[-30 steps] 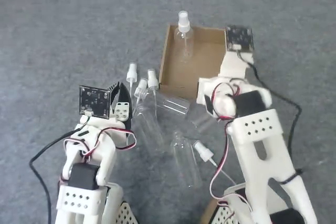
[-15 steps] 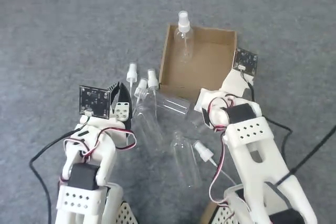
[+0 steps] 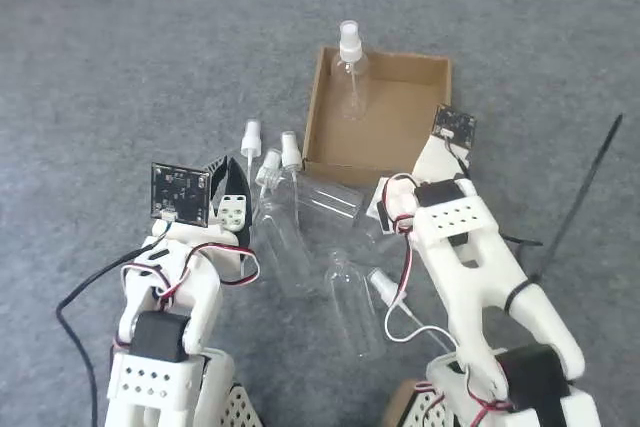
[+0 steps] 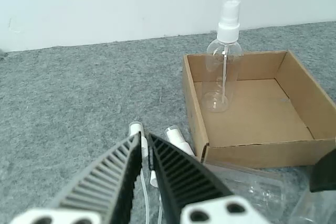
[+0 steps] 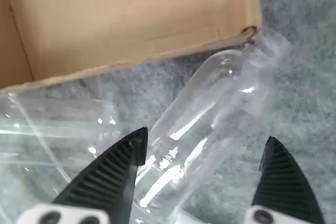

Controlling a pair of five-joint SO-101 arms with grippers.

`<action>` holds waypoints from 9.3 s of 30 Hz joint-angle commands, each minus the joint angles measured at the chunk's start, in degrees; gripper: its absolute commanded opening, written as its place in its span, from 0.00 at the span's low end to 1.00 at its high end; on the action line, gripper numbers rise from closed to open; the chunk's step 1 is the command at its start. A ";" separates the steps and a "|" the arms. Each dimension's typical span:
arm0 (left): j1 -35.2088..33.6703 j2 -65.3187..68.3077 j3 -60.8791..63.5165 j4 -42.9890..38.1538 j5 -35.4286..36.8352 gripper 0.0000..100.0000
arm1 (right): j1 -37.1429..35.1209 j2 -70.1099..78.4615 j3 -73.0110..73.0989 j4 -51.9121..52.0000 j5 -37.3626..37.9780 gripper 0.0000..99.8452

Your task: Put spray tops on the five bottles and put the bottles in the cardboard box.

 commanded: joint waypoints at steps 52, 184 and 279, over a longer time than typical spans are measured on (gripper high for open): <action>-1.67 41.32 -46.64 27.69 -7.82 0.01 | 50.07 0.31 -6.86 16.66 53.98 0.22; -7.91 53.10 -46.90 26.73 -2.37 0.01 | 52.62 -0.31 7.03 -0.04 94.42 0.29; -6.15 19.87 -47.87 8.62 20.22 0.01 | -33.01 -35.91 15.12 -15.52 56.53 0.01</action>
